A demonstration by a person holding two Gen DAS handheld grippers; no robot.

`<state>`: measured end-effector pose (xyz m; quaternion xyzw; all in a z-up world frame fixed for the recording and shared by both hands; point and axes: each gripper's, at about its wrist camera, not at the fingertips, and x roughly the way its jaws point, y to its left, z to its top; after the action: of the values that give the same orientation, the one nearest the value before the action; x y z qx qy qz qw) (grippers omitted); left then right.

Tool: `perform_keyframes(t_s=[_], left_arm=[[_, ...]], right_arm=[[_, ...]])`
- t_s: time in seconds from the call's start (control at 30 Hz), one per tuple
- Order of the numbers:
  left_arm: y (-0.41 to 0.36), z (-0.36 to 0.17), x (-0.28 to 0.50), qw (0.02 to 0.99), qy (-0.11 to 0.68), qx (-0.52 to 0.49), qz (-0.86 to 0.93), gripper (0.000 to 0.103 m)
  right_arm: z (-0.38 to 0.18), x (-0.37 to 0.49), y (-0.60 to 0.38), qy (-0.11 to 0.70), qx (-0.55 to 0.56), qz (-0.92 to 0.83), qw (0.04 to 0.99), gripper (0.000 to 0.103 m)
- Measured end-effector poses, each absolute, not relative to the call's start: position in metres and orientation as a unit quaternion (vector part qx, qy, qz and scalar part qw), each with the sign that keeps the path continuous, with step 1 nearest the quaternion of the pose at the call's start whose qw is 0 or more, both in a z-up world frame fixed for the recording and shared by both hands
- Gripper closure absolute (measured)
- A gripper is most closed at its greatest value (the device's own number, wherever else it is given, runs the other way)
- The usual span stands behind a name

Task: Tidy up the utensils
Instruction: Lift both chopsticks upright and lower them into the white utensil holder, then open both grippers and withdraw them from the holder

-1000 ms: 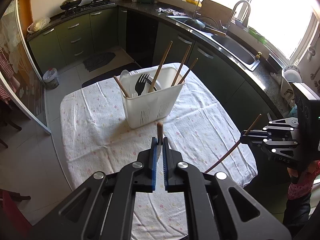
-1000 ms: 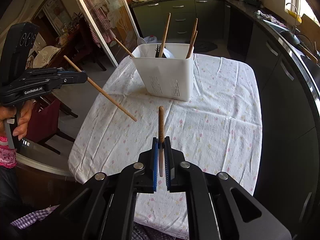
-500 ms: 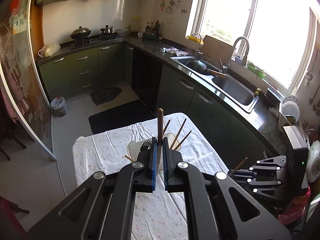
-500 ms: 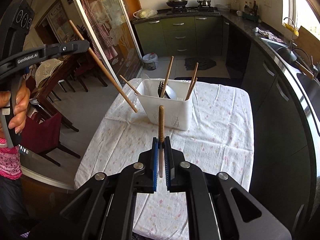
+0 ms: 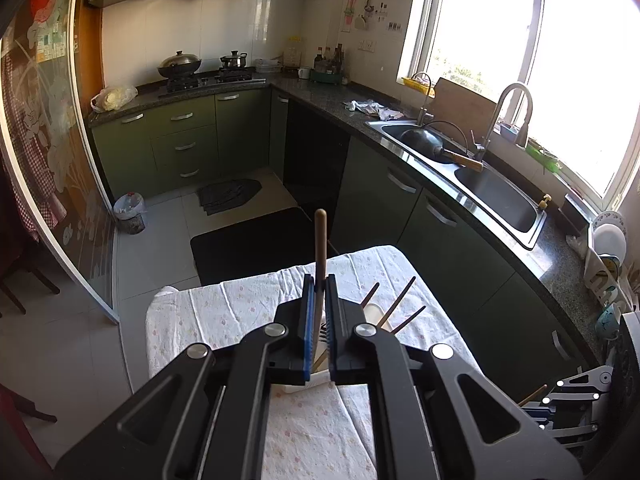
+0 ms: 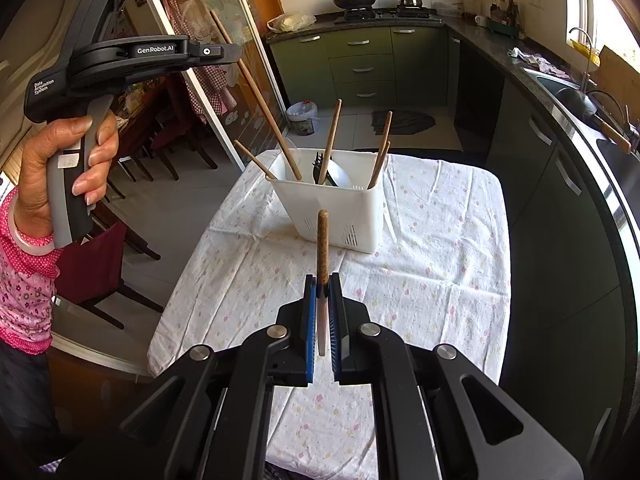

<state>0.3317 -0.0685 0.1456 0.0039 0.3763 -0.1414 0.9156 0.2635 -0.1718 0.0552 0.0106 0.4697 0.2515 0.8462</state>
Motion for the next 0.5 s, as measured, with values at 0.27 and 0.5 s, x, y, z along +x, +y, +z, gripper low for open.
perform_keyframes(t_s=[0.27,0.5], left_arm=[[-0.07,0.122,0.332,0.908,0.394,0.015,-0.142,0.054],[-0.059,0.144,0.306,0.92,0.362,0.006,-0.152,0.053]], right_arm=[[0.072,0.272,-0.172,0.453,0.025,0.255,0.854,0.096],[0.109,0.289,-0.171,0.407,0.06,0.262,0.873,0.096]])
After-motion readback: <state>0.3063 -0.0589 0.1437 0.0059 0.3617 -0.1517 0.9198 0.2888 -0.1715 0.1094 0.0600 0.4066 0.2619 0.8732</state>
